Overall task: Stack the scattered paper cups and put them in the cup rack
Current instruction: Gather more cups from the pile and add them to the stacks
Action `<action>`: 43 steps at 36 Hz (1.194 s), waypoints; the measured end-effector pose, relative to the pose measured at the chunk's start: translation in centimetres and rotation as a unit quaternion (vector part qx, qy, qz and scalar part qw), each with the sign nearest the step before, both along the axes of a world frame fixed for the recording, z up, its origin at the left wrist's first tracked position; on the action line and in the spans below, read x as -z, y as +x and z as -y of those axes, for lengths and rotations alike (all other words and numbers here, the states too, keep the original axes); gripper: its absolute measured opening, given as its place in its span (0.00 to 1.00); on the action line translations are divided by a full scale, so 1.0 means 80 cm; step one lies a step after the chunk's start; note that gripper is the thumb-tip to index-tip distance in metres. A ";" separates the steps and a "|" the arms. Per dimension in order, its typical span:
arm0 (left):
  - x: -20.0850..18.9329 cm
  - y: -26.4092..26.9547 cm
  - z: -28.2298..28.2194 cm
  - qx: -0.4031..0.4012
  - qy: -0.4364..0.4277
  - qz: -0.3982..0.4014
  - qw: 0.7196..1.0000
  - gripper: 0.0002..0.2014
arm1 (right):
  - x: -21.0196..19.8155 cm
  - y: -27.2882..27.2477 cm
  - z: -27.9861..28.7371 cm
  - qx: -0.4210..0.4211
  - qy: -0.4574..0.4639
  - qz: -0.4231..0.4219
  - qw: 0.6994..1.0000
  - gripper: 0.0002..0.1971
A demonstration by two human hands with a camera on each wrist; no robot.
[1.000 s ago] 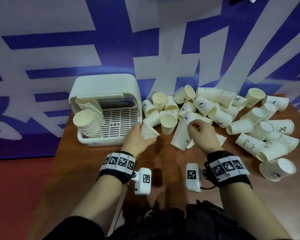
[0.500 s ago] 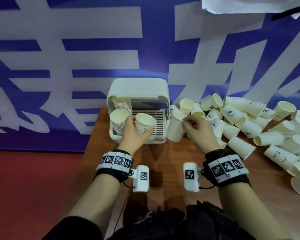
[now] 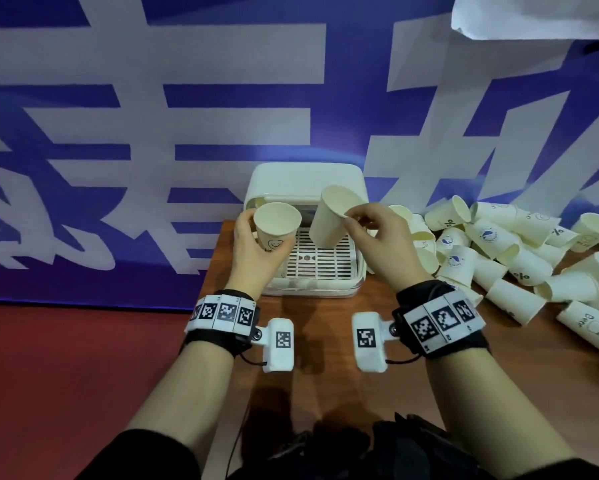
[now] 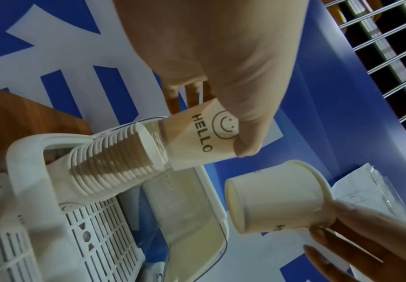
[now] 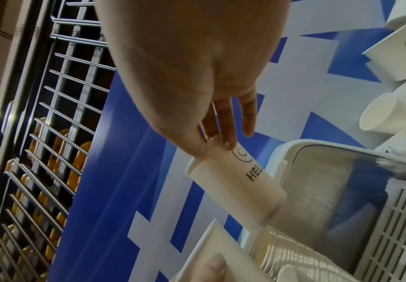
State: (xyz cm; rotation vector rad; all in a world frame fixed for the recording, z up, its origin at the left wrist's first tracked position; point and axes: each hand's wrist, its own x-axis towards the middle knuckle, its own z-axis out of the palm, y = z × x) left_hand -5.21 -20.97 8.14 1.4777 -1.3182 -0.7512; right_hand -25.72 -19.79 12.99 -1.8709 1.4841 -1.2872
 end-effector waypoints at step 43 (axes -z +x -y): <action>0.072 0.046 0.054 0.009 0.080 0.041 0.996 0.39 | 0.055 0.090 0.079 -0.153 -0.015 -0.100 0.983 0.06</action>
